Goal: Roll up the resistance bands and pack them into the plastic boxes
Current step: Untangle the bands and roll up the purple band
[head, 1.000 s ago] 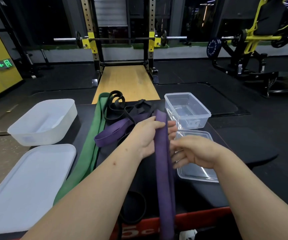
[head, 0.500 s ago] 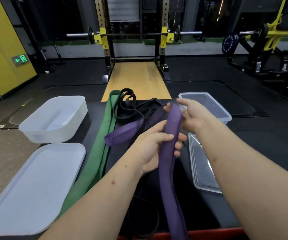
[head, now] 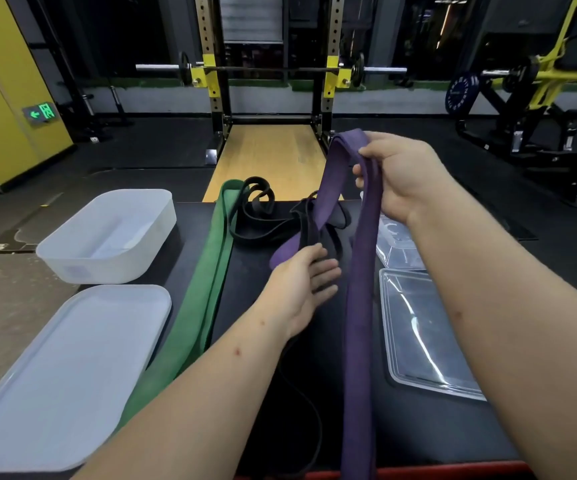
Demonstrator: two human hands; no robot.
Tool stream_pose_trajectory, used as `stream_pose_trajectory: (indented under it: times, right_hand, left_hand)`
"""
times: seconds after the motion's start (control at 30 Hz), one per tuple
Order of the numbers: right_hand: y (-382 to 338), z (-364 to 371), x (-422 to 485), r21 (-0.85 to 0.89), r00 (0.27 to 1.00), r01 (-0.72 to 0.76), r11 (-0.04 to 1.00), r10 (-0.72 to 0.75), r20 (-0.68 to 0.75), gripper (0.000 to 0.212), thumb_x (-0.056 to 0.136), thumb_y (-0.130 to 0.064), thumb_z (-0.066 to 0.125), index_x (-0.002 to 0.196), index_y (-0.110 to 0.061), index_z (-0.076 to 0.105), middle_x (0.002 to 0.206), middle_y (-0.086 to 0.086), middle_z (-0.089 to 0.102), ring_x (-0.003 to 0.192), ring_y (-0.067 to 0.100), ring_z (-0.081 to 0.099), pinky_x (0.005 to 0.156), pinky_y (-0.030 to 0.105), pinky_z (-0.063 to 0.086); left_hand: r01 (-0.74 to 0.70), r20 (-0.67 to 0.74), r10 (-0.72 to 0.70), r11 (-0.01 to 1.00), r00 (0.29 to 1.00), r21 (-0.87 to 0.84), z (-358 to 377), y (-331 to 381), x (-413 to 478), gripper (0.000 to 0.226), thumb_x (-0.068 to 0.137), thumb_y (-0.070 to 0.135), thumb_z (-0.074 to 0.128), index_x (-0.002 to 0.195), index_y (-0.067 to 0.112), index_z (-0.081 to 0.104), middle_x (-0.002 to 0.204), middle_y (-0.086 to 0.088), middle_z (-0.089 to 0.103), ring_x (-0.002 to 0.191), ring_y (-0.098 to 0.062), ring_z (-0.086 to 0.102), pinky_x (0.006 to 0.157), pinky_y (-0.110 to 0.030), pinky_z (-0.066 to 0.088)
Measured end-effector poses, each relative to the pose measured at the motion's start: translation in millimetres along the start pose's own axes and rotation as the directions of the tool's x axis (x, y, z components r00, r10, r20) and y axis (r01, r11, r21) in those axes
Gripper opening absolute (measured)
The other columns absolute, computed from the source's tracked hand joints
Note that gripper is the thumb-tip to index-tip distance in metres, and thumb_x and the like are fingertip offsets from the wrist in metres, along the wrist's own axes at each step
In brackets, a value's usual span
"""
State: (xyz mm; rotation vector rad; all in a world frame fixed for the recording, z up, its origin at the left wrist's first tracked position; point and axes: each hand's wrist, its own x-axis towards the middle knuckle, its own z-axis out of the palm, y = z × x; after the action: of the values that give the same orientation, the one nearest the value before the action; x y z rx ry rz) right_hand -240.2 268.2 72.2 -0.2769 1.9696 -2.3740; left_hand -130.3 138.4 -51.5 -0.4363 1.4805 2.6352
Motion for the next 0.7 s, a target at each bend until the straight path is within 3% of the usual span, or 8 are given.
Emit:
stream_pose_trajectory:
  times: [0.07, 0.13, 0.2, 0.27, 0.37, 0.47, 0.6, 0.7]
  right_hand:
    - [-14.4, -2.0, -9.0, -0.118, 0.998, -0.053, 0.992, 0.057, 0.037, 0.029, 0.088, -0.006, 0.058, 0.116, -0.002, 0.068, 0.088, 0.012, 0.066, 0.058, 0.014, 0.062, 0.056, 0.03, 0.049]
    - [-28.5, -5.4, -19.4, -0.186, 0.988, -0.124, 0.975, 0.138, 0.069, 0.019, 0.093, -0.005, 0.054, 0.109, 0.0, 0.064, 0.095, 0.016, 0.066, 0.054, 0.011, 0.059, 0.055, 0.029, 0.048]
    - [-41.5, -9.9, -28.7, -0.159, 0.98, -0.17, 0.972, 0.184, 0.073, 0.015, 0.097, -0.004, 0.048, 0.104, 0.002, 0.059, 0.101, 0.02, 0.069, 0.051, 0.01, 0.054, 0.054, 0.026, 0.047]
    - [-51.5, -15.7, -33.8, -0.067, 0.981, -0.187, 0.98, 0.19, 0.035, 0.011, 0.097, -0.001, 0.043, 0.098, 0.003, 0.053, 0.103, 0.026, 0.069, 0.052, 0.012, 0.051, 0.053, 0.025, 0.047]
    - [-54.6, -25.8, -36.7, 0.082, 0.978, -0.204, 0.976, 0.206, -0.018, 0.01, 0.098, 0.002, 0.04, 0.102, 0.0, 0.049, 0.109, 0.029, 0.069, 0.055, 0.013, 0.051, 0.053, 0.025, 0.047]
    - [-48.0, -32.8, -36.6, 0.199, 0.98, -0.158, 0.967, 0.178, -0.088, 0.02, 0.101, 0.0, 0.04, 0.115, -0.003, 0.054, 0.117, 0.023, 0.064, 0.052, 0.011, 0.054, 0.053, 0.025, 0.047]
    - [-45.2, -30.9, -39.9, 0.334, 0.986, 0.035, 0.942, 0.023, -0.168, 0.036, 0.101, 0.002, 0.041, 0.13, -0.013, 0.058, 0.124, 0.019, 0.063, 0.056, 0.013, 0.058, 0.057, 0.026, 0.05]
    - [-54.4, -30.0, -46.0, 0.392, 0.981, 0.141, 0.909, -0.076, -0.178, 0.038, 0.1, 0.001, 0.043, 0.131, -0.015, 0.06, 0.132, 0.021, 0.063, 0.058, 0.013, 0.057, 0.057, 0.028, 0.049]
  left_hand:
    - [0.002, -0.063, 0.001, 0.998, 0.998, 0.06, -8.1, 4.1, 5.2, 0.049, 0.102, 0.033, 0.057, 0.145, 0.01, 0.052, 0.141, -0.007, 0.058, 0.129, -0.024, 0.057, 0.109, -0.046, 0.047]
    - [-0.004, -0.09, 0.013, 0.995, 0.996, 0.098, -10.6, 7.9, 6.3, 0.052, 0.102, 0.032, 0.057, 0.15, 0.015, 0.046, 0.139, 0.001, 0.052, 0.139, -0.02, 0.045, 0.116, -0.045, 0.039]
    - [-0.019, -0.122, 0.029, 0.996, 0.992, 0.088, -12.2, 10.5, 9.5, 0.035, 0.101, 0.03, 0.059, 0.135, 0.024, 0.057, 0.125, 0.008, 0.052, 0.131, -0.015, 0.046, 0.117, -0.044, 0.036]
    - [-0.026, -0.151, 0.037, 0.997, 0.988, 0.075, -13.4, 10.7, 14.3, 0.008, 0.099, 0.028, 0.06, 0.107, 0.03, 0.061, 0.118, 0.01, 0.054, 0.117, -0.011, 0.051, 0.115, -0.043, 0.039]
    - [-0.053, -0.191, 0.057, 0.998, 0.98, 0.025, -18.1, 8.4, 19.2, 0.006, 0.098, 0.025, 0.061, 0.1, 0.031, 0.06, 0.129, 0.002, 0.053, 0.127, -0.018, 0.051, 0.11, -0.048, 0.046]
    - [-0.097, -0.245, 0.087, 0.995, 0.966, -0.029, -24.4, 7.3, 22.1, 0.007, 0.099, 0.02, 0.059, 0.104, 0.024, 0.061, 0.133, -0.005, 0.057, 0.123, -0.021, 0.057, 0.1, -0.047, 0.054]
    - [-0.114, -0.299, 0.093, 0.992, 0.95, -0.055, -29.5, 5.9, 25.0, 0.016, 0.097, 0.017, 0.058, 0.113, 0.017, 0.062, 0.128, -0.005, 0.059, 0.122, -0.021, 0.058, 0.093, -0.044, 0.058]
    - [-0.115, -0.28, 0.089, 0.99, 0.956, -0.079, -30.8, 6.1, 24.5, 0.052, 0.097, 0.017, 0.057, 0.147, 0.014, 0.045, 0.13, -0.004, 0.052, 0.127, -0.024, 0.055, 0.097, -0.047, 0.056]
